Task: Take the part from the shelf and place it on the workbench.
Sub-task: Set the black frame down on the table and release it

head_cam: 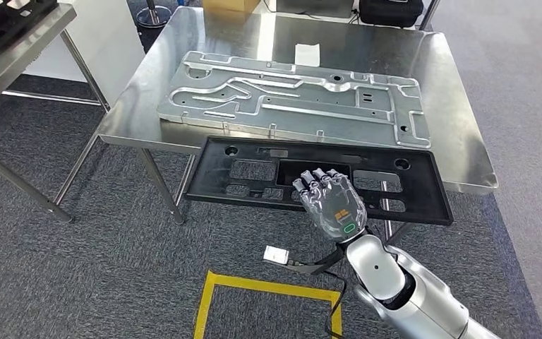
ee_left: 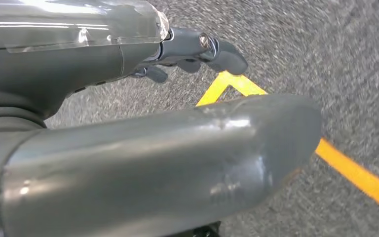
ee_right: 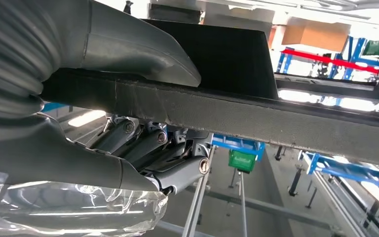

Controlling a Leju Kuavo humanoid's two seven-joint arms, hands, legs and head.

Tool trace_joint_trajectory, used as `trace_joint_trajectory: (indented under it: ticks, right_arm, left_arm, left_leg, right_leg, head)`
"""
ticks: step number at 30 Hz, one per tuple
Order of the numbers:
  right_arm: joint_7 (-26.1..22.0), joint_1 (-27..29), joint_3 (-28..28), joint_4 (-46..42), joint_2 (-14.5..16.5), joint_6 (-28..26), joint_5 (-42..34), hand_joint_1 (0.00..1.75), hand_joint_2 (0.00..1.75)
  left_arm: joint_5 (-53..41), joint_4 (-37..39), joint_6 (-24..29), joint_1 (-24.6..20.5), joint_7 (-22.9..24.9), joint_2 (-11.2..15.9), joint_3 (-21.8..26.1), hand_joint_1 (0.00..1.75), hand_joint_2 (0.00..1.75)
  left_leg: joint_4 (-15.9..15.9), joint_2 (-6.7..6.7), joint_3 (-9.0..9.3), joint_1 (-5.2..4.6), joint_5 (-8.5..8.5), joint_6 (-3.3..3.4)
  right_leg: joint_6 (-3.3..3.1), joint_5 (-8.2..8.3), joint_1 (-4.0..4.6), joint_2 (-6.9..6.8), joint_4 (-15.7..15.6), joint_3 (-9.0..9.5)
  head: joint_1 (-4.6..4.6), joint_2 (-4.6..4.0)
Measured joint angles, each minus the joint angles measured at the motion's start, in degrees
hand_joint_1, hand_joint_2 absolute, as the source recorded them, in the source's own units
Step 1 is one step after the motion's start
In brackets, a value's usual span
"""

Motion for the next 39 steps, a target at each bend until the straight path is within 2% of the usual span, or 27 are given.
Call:
trace_joint_trajectory:
  ticks: [1,2,5,6,7,9,11,13,15,16,17,18,21,22,24,25,26,28,30,31,32,33,34,36,37,38,39]
  right_arm:
    - [0.0,0.2,0.0,0.0,-0.1,0.0,0.0,1.75,1.75]
    - [0.0,0.3,0.0,0.0,-0.1,-0.1,0.0,1.75,1.75]
    - [0.3,0.6,-0.2,0.0,-0.4,-0.4,0.0,1.75,1.75]
    - [0.4,0.7,-0.3,0.0,-0.5,-0.5,0.0,1.75,1.75]
    - [0.6,0.8,-0.4,-0.1,-0.6,-0.7,0.0,1.75,1.75]
    - [0.7,1.1,-0.8,-0.4,-0.7,-0.9,0.0,1.75,1.75]
    - [0.8,1.3,-1.1,-0.7,-0.8,-1.1,0.0,1.75,1.75]
    - [0.8,1.6,-1.4,-0.8,-0.9,-1.2,0.0,1.75,1.75]
    - [0.7,2.0,-1.7,-0.8,-0.9,-1.2,0.0,1.75,1.75]
    - [0.6,2.2,-1.7,-0.8,-0.9,-1.2,0.0,1.75,1.75]
    - [0.5,2.5,-1.8,-0.8,-0.9,-1.2,0.0,1.75,1.75]
    - [0.3,2.7,-2.0,-0.8,-0.9,-1.2,0.0,1.75,1.75]
    - [-0.2,3.1,-2.3,-0.8,-0.8,-1.2,0.0,1.75,1.75]
    - [-0.3,3.3,-2.5,-0.8,-0.7,-1.2,0.0,1.75,1.75]
    - [-0.7,3.5,-3.0,-0.8,-0.5,-1.3,0.0,1.75,1.75]
    - [-1.0,3.5,-3.3,-0.8,-0.4,-1.4,0.0,1.75,1.75]
    - [-1.2,3.6,-3.6,-0.8,-0.3,-1.4,0.0,1.75,1.75]
    - [-1.7,3.8,-4.2,-0.8,-0.1,-1.5,0.0,1.75,1.75]
    - [-2.1,4.5,-4.7,-0.8,0.0,-1.7,0.0,1.75,1.75]
    - [-2.4,4.9,-4.9,-0.8,0.1,-1.7,0.0,1.75,1.75]
    - [-2.6,5.3,-5.2,-0.8,0.2,-1.8,0.0,1.75,1.75]
    - [-2.8,5.7,-5.5,-0.8,0.3,-1.8,0.0,1.75,1.75]
    - [-3.0,6.1,-5.8,-0.8,0.3,-1.9,0.0,1.75,1.75]
    - [-3.3,6.8,-6.2,-0.7,0.4,-2.0,0.0,1.75,1.75]
    - [-3.4,7.2,-6.4,-0.6,0.4,-2.1,0.0,1.75,1.75]
    - [-3.6,7.5,-6.6,-0.6,0.5,-2.1,0.0,1.75,1.75]
    - [-3.7,7.7,-6.9,-0.6,0.6,-2.2,0.0,1.75,1.75]
  left_arm:
    - [0.0,0.0,0.0,0.0,0.0,0.0,0.0,0.0,0.0]
    - [0.1,0.0,0.0,0.1,0.0,0.0,0.1,0.0,0.0]
    - [0.3,0.0,0.1,0.2,-0.2,-0.1,0.3,0.0,0.0]
    - [0.4,0.0,0.1,0.1,-0.2,-0.2,0.3,0.0,0.0]
    - [0.4,0.0,0.2,0.1,-0.3,-0.2,0.4,0.0,0.0]
    - [0.5,0.0,0.3,-0.1,-0.4,-0.2,0.4,0.0,0.0]
    - [0.5,0.0,0.4,-0.2,-0.5,-0.2,0.4,0.0,0.0]
    - [0.5,0.0,0.4,-0.3,-0.6,-0.2,0.5,0.0,0.0]
    - [0.5,0.0,0.4,-0.2,-0.6,-0.2,0.7,0.0,0.0]
    - [0.5,0.0,0.4,-0.1,-0.6,-0.2,0.8,0.0,0.0]
    - [0.5,0.0,0.4,0.0,-0.6,-0.2,0.9,0.0,0.0]
    - [0.6,0.0,0.4,0.1,-0.6,-0.2,1.0,0.0,0.0]
    - [0.6,0.0,0.3,0.6,-0.5,-0.2,1.3,0.0,0.0]
    - [0.6,0.0,0.2,0.6,-0.5,-0.1,1.3,0.0,0.0]
    - [0.7,0.0,0.2,0.3,-0.5,-0.2,1.4,0.0,0.0]
    - [0.7,0.0,0.2,0.2,-0.5,-0.2,1.4,0.0,0.0]
    - [0.8,0.0,0.2,0.1,-0.6,-0.2,1.4,0.0,0.0]
    - [0.8,0.0,0.2,0.0,-0.6,-0.2,1.4,0.0,0.0]
    - [1.1,0.0,0.2,0.0,-0.6,-0.2,1.4,0.0,0.0]
    - [1.2,0.0,0.2,0.0,-0.7,-0.2,1.5,0.0,0.0]
    - [1.3,0.0,0.2,0.0,-0.7,-0.2,1.5,0.0,0.0]
    - [1.4,0.0,0.2,0.0,-0.8,-0.2,1.6,0.0,0.0]
    - [1.4,0.0,0.2,0.0,-0.8,-0.2,1.7,0.0,0.0]
    - [1.5,0.0,0.2,0.0,-0.9,-0.3,1.8,0.0,0.0]
    - [1.6,0.0,0.1,0.0,-0.8,-0.3,1.9,0.0,0.0]
    - [1.7,0.0,0.0,-0.1,-0.7,-0.3,2.0,0.0,0.0]
    - [1.8,0.0,-0.2,-0.2,-0.5,-0.4,2.1,0.0,0.0]
  left_leg:
    - [0.0,-0.07,0.76,-0.08,-0.64,0.01]
    - [0.0,-0.12,1.66,-0.15,-1.3,-0.02]
    - [-0.1,-0.19,4.18,-0.41,-3.36,-0.44]
    - [-0.3,-0.22,4.71,-0.48,-4.05,-0.76]
    - [-0.2,-0.25,5.27,-0.55,-4.41,-1.12]
    - [0.2,-0.16,6.11,-0.65,-4.52,-1.85]
    - [3.9,0.0,5.0,-0.62,-3.88,-2.28]
    - [10.7,0.11,0.83,-0.38,-4.76,-2.62]
    - [15.6,0.15,-3.96,-0.15,-8.28,-3.05]
    - [16.1,0.17,-5.59,-0.09,-9.95,-3.22]
    - [15.0,0.18,-6.5,-0.07,-10.48,-3.29]
    - [12.6,0.19,-6.88,-0.06,-9.31,-3.25]
    - [3.9,0.18,-7.04,-0.44,1.81,-2.41]
    - [2.5,0.15,-6.9,-0.63,4.1,-2.0]
    - [1.8,0.06,-5.73,-0.8,3.62,-1.18]
    - [1.2,-0.01,-4.86,-0.71,3.34,-0.78]
    - [0.6,-0.06,-3.82,-0.59,2.99,-0.42]
    - [-0.5,-0.14,-1.73,-0.37,2.16,0.01]
    - [-1.0,-0.28,0.34,-0.29,0.91,0.06]
    - [-1.1,-0.4,1.45,-0.27,0.15,0.0]
    - [-1.1,-0.53,2.61,-0.26,-0.69,-0.08]
    - [-1.1,-0.66,3.78,-0.25,-1.6,-0.19]
    - [-1.1,-0.74,4.95,-0.26,-2.56,-0.36]
    - [-0.6,-0.94,6.69,-0.5,-4.59,-0.93]
    - [-0.5,-1.03,7.26,-0.62,-5.57,-1.26]
    - [-0.2,-1.09,7.66,-0.74,-6.12,-1.58]
    - [-0.1,-1.12,7.86,-0.8,-6.37,-1.89]
  right_leg:
    - [0.03,-0.14,0.01,-0.01,0.0,-1.15]
    - [-0.04,1.01,0.05,-0.02,-1.7,-1.41]
    - [-1.02,9.24,0.48,-0.24,-11.7,0.49]
    - [-1.41,10.86,0.73,-0.33,-13.8,1.02]
    - [-1.79,11.42,0.93,-0.34,-15.0,1.38]
    - [-2.62,10.56,0.92,-0.14,-15.6,2.56]
    - [-3.45,9.88,0.61,-0.07,-16.1,4.38]
    - [-3.84,8.72,0.51,-0.11,-16.2,6.15]
    - [-3.86,7.12,0.53,0.0,-16.2,7.84]
    - [-3.8,6.26,0.52,0.08,-16.2,8.85]
    - [-3.71,5.35,0.51,0.16,-16.2,9.98]
    - [-3.6,4.42,0.51,0.21,-16.2,11.18]
    - [-2.87,1.46,0.62,0.38,-16.3,14.16]
    - [-2.49,0.79,0.66,0.45,-16.5,15.0]
    - [-1.69,0.92,0.67,0.53,-16.2,15.84]
    - [-1.39,1.73,0.59,0.44,-14.9,15.54]
    - [-1.13,2.68,0.53,0.35,-12.5,14.22]
    - [-0.79,2.89,0.37,0.17,-5.8,9.57]
    - [-0.45,-0.92,0.21,0.1,-1.4,4.34]
    - [-0.29,-3.29,0.14,0.06,-1.0,2.42]
    - [-0.19,-4.8,0.09,0.03,-1.7,1.05]
    - [-0.23,-4.47,0.08,0.0,-3.6,0.27]
    - [-0.41,-1.65,0.1,-0.02,-6.4,-0.13]
    - [-1.08,7.79,0.35,-0.07,-12.1,-0.63]
    - [-1.46,11.42,0.5,-0.06,-13.6,-0.69]
    - [-1.84,13.11,0.59,-0.04,-14.1,-0.71]
    - [-2.2,13.03,0.56,-0.02,-13.9,-0.35]
  head:
    - [0.01,0.0]
    - [0.01,0.0]
    - [0.01,0.0]
    - [-0.01,0.0]
    - [-0.02,0.0]
    - [-0.06,0.01]
    - [-0.2,0.01]
    - [-0.37,0.01]
    - [-0.43,0.0]
    - [-0.44,0.0]
    - [-0.45,0.0]
    - [-0.44,0.0]
    - [-0.46,0.01]
    - [-0.5,0.01]
    - [-0.58,0.01]
    - [-0.56,0.01]
    - [-0.44,0.01]
    - [-0.23,0.01]
    - [-0.1,0.01]
    - [-0.04,0.01]
    - [0.02,0.0]
    - [0.04,0.0]
    - [0.09,0.0]
    - [0.19,0.0]
    - [0.23,0.0]
    - [0.23,0.0]
    - [0.21,0.0]
